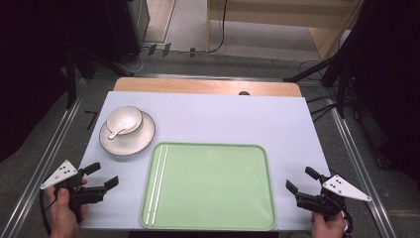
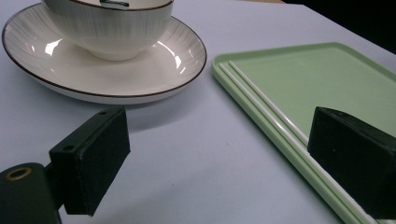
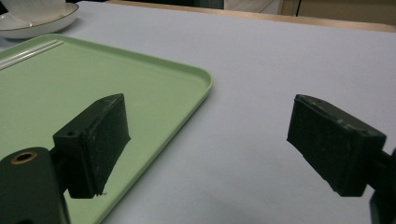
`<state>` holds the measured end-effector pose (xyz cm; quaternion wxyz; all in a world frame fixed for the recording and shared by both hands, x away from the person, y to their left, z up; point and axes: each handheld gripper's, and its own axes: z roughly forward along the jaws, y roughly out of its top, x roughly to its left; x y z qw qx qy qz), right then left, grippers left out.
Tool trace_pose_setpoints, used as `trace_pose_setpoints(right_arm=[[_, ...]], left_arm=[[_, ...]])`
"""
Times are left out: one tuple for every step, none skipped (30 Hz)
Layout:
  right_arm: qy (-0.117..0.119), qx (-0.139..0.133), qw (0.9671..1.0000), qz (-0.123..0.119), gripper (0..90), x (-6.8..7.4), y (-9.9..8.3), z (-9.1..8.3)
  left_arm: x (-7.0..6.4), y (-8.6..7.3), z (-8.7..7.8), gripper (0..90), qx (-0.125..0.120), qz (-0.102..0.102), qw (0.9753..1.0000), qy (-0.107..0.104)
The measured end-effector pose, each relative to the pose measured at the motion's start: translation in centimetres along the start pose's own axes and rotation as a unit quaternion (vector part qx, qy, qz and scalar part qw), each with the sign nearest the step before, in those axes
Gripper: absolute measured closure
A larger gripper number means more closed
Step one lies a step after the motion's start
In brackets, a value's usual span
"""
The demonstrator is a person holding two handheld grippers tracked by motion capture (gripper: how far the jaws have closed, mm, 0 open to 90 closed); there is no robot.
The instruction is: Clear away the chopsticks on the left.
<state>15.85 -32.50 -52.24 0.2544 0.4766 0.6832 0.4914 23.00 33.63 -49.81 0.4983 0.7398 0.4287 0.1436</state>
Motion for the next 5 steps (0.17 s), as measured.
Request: trace_pose_setpoints(right_arm=[[0.0, 0.001, 1.0, 0.001, 13.1, -0.05, -0.02, -0.03], [0.0, 0.003, 1.0, 0.001, 13.1, -0.11, -0.02, -0.06], [-0.001, 0.003, 1.0, 0.003, 13.1, -0.14, -0.04, -0.08], [-0.001, 0.003, 1.0, 0.003, 13.1, -0.2, -0.06, -0.09], [0.0, 0.004, 1.0, 0.002, 13.1, -0.27, -0.08, -0.08]], left_arm=[[0.0, -0.01, 0.04, 6.4, 0.0, -0.001, 1.0, -0.002], [0.01, 0.0, 0.07, 6.4, 0.0, -0.002, 1.0, -0.002], [0.02, 0.0, 0.1, 6.4, 0.0, -0.002, 1.0, -0.002], [0.03, -0.01, 0.12, 6.4, 0.002, -0.004, 1.0, -0.002], [0.05, -0.03, 0.15, 6.4, 0.002, -0.004, 1.0, -0.001]])
